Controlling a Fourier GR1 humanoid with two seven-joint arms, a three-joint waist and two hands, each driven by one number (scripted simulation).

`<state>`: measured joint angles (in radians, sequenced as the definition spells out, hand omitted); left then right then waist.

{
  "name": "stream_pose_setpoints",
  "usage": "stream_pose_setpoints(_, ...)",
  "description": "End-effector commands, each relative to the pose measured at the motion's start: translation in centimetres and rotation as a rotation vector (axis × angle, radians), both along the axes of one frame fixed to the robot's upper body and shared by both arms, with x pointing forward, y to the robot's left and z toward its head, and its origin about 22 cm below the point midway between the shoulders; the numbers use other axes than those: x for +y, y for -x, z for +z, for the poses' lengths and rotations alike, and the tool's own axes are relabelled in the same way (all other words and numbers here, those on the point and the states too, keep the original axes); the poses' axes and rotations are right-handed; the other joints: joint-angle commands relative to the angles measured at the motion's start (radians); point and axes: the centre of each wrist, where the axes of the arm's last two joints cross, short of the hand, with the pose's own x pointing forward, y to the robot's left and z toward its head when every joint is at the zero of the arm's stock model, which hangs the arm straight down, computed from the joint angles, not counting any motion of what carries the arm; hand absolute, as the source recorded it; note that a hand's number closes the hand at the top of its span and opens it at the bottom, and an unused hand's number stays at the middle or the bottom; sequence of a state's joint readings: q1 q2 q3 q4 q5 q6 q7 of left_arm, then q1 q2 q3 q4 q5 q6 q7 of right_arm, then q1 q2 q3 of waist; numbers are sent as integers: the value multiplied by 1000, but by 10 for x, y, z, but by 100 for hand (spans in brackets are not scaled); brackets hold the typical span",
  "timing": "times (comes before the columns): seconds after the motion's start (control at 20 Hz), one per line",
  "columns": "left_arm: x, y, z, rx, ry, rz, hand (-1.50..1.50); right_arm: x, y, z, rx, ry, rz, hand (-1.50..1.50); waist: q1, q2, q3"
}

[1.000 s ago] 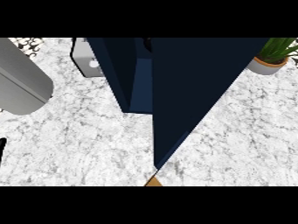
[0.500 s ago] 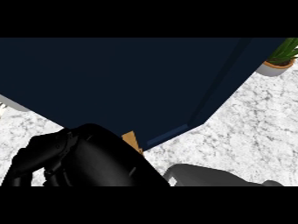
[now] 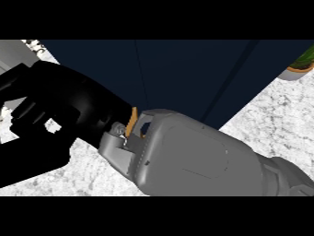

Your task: Pick up the wine, place it into the cabinet and close the cabinet

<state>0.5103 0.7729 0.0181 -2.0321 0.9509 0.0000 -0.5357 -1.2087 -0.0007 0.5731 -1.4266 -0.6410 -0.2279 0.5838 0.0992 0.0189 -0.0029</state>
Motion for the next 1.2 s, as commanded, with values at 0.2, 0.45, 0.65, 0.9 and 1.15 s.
stream_pose_setpoints(0.2, 28, -6, 10, -17, -18, 27, -150, 0, -69, -23, 223, 7, 112, 150, -15, 0, 0)
stream_pose_setpoints(0.45, 24, 1, 18, -11, -10, 29, -150, -6, -103, -18, 85, -42, -81, 150, -31, -5, 1)
stream_pose_setpoints(0.65, 29, 3, 15, -4, -7, 54, -150, -42, -134, -35, 69, -66, -192, 150, -44, -5, 1)
stream_pose_setpoints(0.9, 24, -4, 19, -10, 1, 15, -150, -73, -149, -50, 59, -80, -253, 150, -63, 4, 1)
stream_pose_setpoints(1.15, 15, -7, 27, -20, 31, -29, -150, -99, -159, -59, 59, -113, -294, 150, -72, 10, 3)
